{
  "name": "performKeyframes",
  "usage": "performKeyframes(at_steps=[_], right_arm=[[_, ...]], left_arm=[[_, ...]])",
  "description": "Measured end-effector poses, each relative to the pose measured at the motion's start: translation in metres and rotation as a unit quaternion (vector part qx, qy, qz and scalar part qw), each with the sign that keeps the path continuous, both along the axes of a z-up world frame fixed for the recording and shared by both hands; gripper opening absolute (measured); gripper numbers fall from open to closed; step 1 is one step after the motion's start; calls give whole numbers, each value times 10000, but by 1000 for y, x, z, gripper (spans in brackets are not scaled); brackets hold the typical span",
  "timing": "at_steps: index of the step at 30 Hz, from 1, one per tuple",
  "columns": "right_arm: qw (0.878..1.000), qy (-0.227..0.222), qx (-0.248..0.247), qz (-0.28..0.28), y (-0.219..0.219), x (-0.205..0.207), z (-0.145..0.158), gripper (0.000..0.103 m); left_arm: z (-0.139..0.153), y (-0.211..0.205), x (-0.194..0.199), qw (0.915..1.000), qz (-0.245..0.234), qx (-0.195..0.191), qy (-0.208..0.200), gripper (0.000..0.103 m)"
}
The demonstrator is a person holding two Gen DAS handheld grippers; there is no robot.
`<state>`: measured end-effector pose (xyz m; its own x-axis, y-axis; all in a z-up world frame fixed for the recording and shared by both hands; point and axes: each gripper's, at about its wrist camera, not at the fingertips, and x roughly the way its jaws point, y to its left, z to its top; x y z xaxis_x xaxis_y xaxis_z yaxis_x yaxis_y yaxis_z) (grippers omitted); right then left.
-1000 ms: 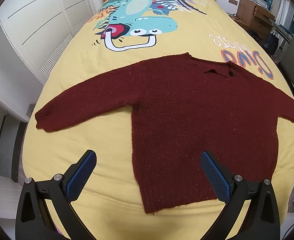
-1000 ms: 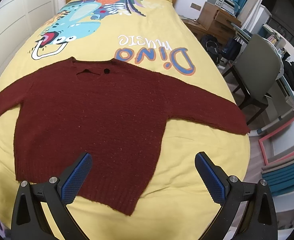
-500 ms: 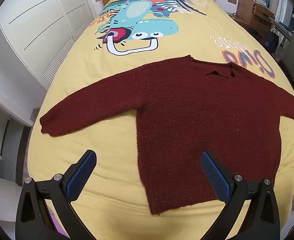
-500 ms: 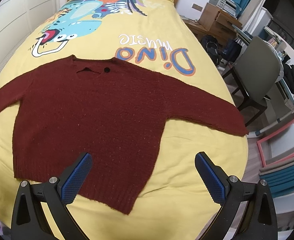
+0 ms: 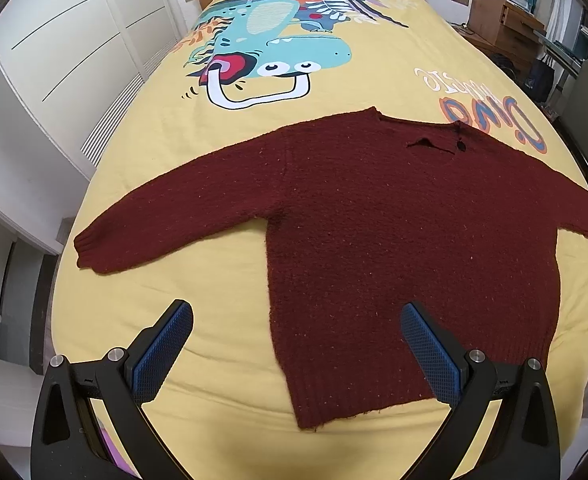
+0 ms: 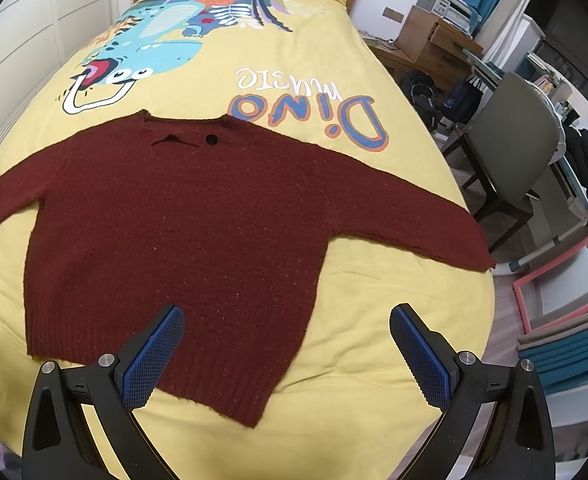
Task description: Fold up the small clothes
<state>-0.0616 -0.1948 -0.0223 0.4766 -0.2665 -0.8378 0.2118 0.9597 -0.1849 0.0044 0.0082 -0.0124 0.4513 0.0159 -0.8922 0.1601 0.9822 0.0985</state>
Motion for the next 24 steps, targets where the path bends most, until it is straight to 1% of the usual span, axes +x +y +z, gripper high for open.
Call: performKeyframes(at_steps=[24], right_arm=[[9998, 159, -64, 80, 1, 0, -8, 102]], left_arm=[[-3, -2, 0, 10000, -67, 47, 40, 102]])
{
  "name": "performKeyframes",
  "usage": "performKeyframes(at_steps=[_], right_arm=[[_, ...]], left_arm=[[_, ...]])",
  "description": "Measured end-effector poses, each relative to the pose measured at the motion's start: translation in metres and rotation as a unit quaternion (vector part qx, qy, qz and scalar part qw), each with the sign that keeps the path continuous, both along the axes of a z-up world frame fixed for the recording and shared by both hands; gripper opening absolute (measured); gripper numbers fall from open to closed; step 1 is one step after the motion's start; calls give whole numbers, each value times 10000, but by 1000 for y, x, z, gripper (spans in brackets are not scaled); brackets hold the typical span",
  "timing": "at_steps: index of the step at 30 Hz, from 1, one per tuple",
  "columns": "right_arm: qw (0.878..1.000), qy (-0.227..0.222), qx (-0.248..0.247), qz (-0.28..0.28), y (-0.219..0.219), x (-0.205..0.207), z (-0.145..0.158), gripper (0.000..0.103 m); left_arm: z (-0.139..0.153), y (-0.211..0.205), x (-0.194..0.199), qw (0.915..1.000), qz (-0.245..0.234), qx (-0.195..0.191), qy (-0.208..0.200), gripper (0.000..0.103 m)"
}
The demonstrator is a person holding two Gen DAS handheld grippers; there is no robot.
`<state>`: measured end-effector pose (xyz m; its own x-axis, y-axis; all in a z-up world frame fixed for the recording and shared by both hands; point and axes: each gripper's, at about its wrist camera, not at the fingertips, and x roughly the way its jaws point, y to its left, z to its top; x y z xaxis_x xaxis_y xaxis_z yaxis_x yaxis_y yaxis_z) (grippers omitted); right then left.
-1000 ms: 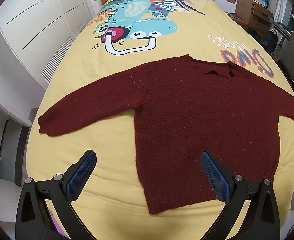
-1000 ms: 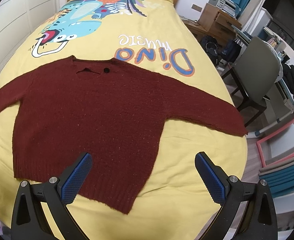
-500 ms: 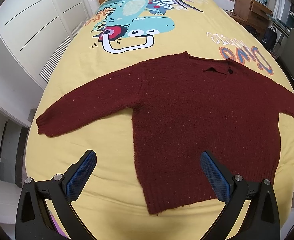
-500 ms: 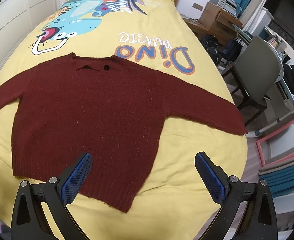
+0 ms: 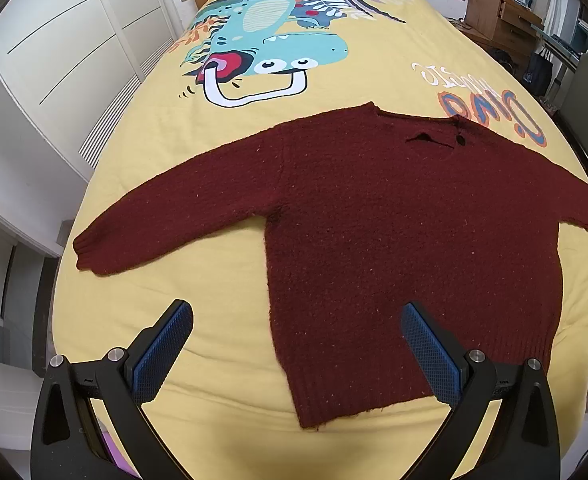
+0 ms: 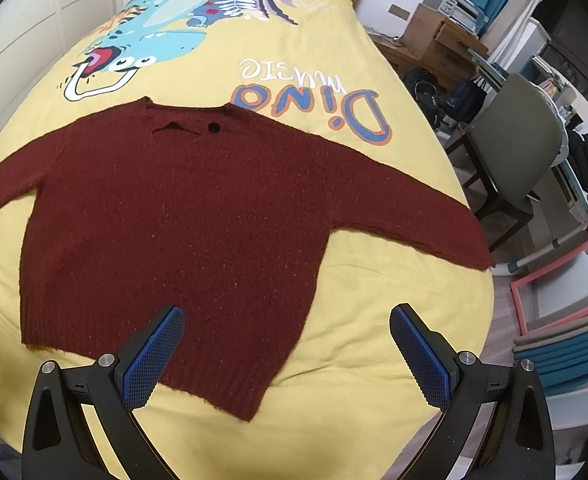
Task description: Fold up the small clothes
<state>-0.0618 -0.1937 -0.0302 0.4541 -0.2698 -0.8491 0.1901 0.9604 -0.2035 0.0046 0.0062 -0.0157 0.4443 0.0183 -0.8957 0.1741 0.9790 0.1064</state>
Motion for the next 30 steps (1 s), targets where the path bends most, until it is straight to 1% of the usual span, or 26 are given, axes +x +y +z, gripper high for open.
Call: performKeyframes(at_steps=[15, 20, 25, 28, 30], right_arm=[[10000, -2, -6, -2, 0, 0, 0, 102], [9999, -114, 103, -42, -6, 1, -2, 102], [9987, -382, 290, -181, -28, 8, -3, 102], [9967, -627, 364, -366, -56, 17, -7, 102], [9953, -715, 399, -513, -76, 23, -11, 102]], left_arm=[[-4, 1, 0, 10000, -32, 14, 19, 102], [-5, 0, 3, 10000, -38, -30, 26, 102], [-7, -6, 21, 9999, -76, -138, 61, 102], [-12, -13, 37, 9997, -151, -160, 67, 102], [-18, -17, 50, 9997, -188, -118, 96, 102]])
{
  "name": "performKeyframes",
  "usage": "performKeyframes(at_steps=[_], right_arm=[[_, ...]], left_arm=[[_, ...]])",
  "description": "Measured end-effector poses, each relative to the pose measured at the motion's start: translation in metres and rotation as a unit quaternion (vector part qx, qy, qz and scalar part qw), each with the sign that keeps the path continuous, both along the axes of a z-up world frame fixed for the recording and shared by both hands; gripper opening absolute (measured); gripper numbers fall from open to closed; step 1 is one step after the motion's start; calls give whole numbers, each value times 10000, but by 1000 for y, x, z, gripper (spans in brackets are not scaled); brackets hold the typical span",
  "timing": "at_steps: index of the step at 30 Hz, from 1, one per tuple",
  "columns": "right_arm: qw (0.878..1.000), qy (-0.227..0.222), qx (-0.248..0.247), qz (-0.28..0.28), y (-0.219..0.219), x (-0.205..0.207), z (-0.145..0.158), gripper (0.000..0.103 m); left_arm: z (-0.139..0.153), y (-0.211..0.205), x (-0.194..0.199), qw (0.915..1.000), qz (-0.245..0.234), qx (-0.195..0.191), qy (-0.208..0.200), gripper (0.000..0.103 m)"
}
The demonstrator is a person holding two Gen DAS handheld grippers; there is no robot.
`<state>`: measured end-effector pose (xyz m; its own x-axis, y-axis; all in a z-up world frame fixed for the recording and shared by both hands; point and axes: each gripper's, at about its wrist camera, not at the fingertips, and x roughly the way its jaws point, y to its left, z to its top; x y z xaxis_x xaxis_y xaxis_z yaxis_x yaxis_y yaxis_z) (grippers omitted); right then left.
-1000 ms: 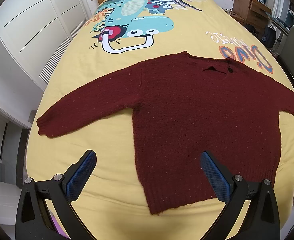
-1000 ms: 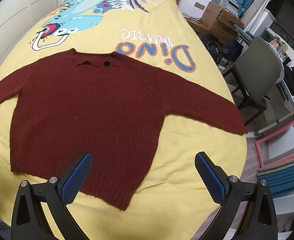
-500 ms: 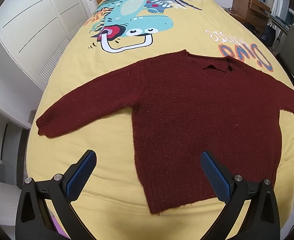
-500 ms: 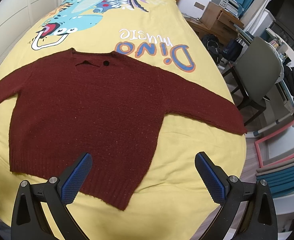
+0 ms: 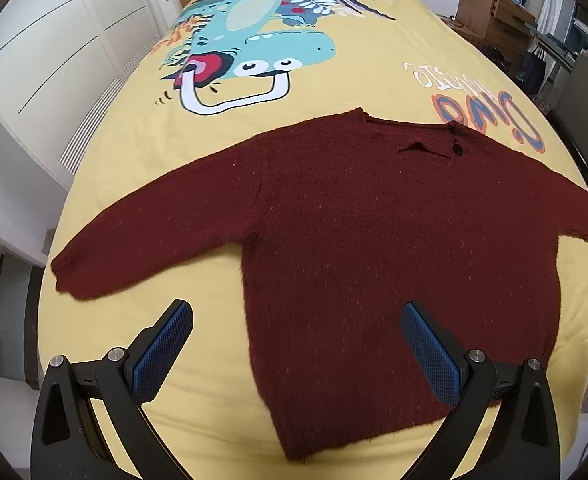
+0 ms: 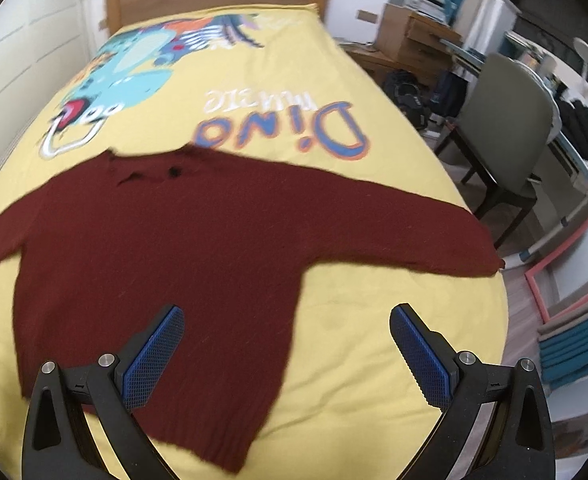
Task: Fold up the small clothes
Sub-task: 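Move the right tool to the sweater sleeve and grasp its cuff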
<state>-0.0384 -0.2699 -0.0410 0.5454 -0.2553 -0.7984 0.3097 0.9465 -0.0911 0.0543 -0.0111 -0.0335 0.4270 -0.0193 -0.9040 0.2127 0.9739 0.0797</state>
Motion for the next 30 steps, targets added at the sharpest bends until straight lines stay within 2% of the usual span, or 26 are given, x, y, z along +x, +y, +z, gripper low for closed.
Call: performKeyframes(at_steps=[3, 6, 9, 12, 15, 19, 24, 26, 30], right_arm=[[9991, -254, 7, -352, -40, 9, -9, 102], [9977, -318, 50, -600, -81, 21, -24, 102], [9955, -61, 185, -928, -129, 36, -53, 102], [9913, 213, 338, -1257, -171, 47, -83, 102], [9791, 125, 743, -1890, -221, 49, -109, 102], [9503, -2, 1557, -2697, -285, 43, -138, 102], [9234, -23, 1929, -3317, -330, 32, -159, 102], [9181, -112, 2057, -3386, -341, 31, -162, 102], [9232, 115, 1948, -3312, -353, 44, -162, 79]], left_arm=[[-12, -4, 17, 10000, 11, 96, 20, 102], [-26, -3, 32, 9998, 60, -116, 180, 102], [-40, -2, 44, 9990, 145, -200, 363, 102], [-52, -6, 50, 9986, 107, -87, 516, 102], [-61, -8, 51, 9984, 48, 8, 568, 102], [-72, -8, 48, 9978, 138, -104, 646, 102], [-81, -3, 49, 9965, 235, -119, 790, 102], [-81, -1, 49, 9963, 290, -77, 807, 102], [-84, 5, 49, 9956, 353, -63, 862, 102]])
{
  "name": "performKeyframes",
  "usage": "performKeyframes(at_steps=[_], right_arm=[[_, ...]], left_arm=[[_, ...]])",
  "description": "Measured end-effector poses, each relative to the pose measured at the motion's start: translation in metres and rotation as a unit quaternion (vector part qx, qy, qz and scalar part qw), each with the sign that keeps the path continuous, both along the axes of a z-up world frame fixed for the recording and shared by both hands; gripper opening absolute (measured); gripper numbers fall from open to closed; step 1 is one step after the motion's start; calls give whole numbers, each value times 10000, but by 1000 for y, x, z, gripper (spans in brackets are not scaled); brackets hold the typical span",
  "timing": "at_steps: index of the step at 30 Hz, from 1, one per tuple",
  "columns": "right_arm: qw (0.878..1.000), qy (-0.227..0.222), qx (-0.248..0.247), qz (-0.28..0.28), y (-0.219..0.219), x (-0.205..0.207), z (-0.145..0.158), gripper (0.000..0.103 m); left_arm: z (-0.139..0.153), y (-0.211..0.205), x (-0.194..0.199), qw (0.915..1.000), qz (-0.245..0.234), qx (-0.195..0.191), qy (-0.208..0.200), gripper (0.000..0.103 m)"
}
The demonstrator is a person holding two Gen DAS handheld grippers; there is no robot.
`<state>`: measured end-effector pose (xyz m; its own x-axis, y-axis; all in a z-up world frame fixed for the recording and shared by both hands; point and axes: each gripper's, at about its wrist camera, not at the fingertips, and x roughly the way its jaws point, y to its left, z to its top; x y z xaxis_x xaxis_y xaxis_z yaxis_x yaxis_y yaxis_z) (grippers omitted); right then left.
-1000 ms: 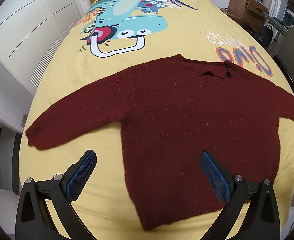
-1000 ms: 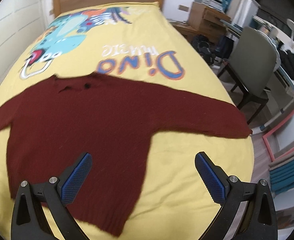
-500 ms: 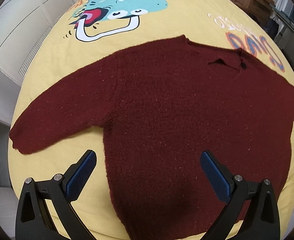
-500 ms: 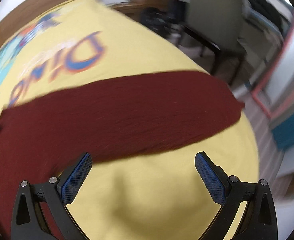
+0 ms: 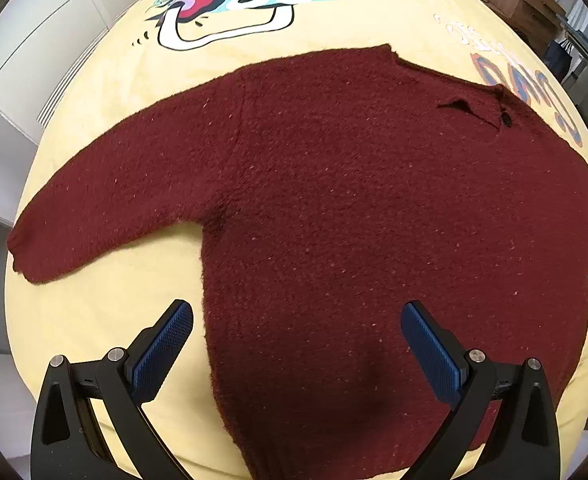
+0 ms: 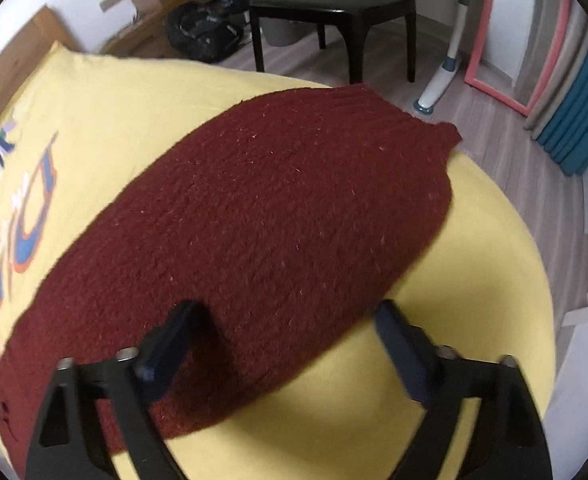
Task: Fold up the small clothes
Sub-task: 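Move the right tool to the sweater sleeve and grasp its cuff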
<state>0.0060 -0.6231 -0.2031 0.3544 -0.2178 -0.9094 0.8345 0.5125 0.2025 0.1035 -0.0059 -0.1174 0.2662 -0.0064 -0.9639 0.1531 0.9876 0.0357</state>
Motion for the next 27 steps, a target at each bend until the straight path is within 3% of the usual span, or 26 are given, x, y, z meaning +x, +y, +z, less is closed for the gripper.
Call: performKeyframes(at_steps=[2, 4, 7, 15, 22, 27], right_arm=[[9999, 25, 156, 19, -4, 4, -3, 69], [9996, -123, 249, 44, -7, 6, 1, 13], [9990, -413, 82, 139, -4, 10, 22, 13], [9844, -900, -751, 1315, 63, 29, 108, 12], [9468, -1605, -1283, 2479, 176, 53, 209, 12], [9168, -1981, -1301, 3214, 266, 87, 250, 12]], left_arm=[[-2, 3, 0, 10000, 60, -12, 20, 102], [-5, 4, 0, 10000, 63, -26, 69, 102], [-4, 1, -3, 9999, -84, -95, 49, 102], [1, 1, -2, 9991, -253, -330, 38, 102], [9, 13, 1, 9983, -328, -464, -131, 102], [12, 25, 4, 9971, -302, -681, -176, 102]])
